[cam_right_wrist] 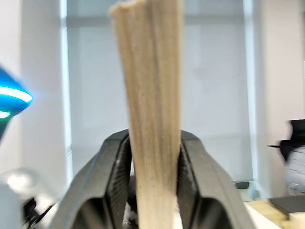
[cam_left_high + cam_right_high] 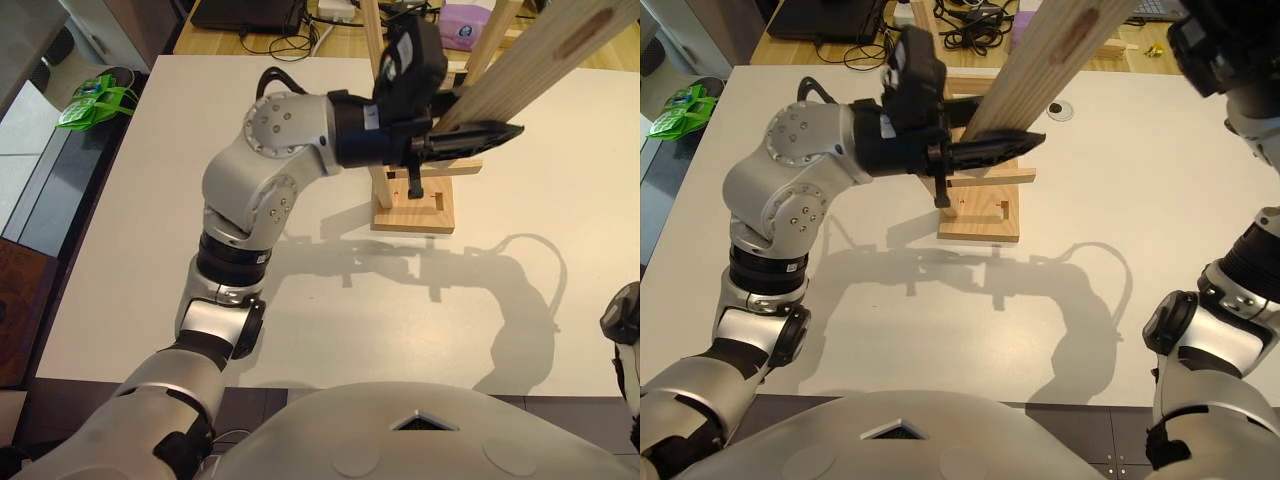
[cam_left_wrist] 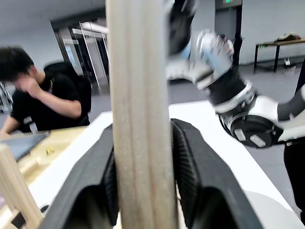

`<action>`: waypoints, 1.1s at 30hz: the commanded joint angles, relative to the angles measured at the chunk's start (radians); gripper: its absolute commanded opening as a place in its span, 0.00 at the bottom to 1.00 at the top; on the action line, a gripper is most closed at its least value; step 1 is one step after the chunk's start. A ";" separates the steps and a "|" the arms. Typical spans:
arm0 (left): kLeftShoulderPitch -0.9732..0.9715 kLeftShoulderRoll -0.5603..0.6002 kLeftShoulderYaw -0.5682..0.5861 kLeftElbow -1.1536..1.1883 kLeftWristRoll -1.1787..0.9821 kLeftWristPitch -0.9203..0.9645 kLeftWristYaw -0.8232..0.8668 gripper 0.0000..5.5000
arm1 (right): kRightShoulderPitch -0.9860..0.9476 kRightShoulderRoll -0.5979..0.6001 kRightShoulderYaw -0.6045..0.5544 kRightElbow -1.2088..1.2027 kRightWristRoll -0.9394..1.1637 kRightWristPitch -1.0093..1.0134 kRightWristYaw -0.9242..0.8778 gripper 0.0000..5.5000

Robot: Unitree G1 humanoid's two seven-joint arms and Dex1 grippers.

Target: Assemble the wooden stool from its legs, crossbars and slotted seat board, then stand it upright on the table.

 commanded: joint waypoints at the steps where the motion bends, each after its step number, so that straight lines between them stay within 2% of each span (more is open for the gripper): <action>1: -0.012 0.027 -0.013 -0.030 -0.011 -0.021 -0.045 0.37 | 0.010 0.026 0.022 -0.009 0.003 -0.003 -0.045 0.18; 7: -0.044 0.045 0.048 -0.012 0.002 -0.029 0.014 0.54 | 0.012 0.010 -0.034 -0.004 -0.003 -0.051 -0.081 0.18; 13: -0.145 0.039 0.215 0.069 -0.017 -0.042 0.167 0.54 | 0.058 0.006 -0.106 -0.032 -0.054 -0.143 -0.161 0.18; 16: -0.177 0.026 0.339 0.074 0.000 -0.085 0.336 0.54 | 0.082 0.019 -0.116 -0.046 -0.108 -0.192 -0.239 0.18; 21: 0.033 0.059 0.448 0.009 0.099 -0.122 0.538 0.54 | 0.223 0.014 -0.102 -0.081 -0.310 -0.297 -0.312 0.18; 25: 0.281 0.053 0.432 -0.008 0.182 -0.108 0.616 0.54 | 0.286 0.052 -0.050 -0.084 -0.449 -0.380 -0.356 0.18; 28: 0.442 0.031 0.348 0.001 0.241 -0.105 0.629 0.54 | 0.304 0.109 -0.033 -0.052 -0.516 -0.441 -0.416 0.18; 33: 0.563 -0.024 0.201 0.070 0.279 -0.096 0.613 0.54 | 0.333 0.175 0.006 -0.028 -0.551 -0.456 -0.446 0.18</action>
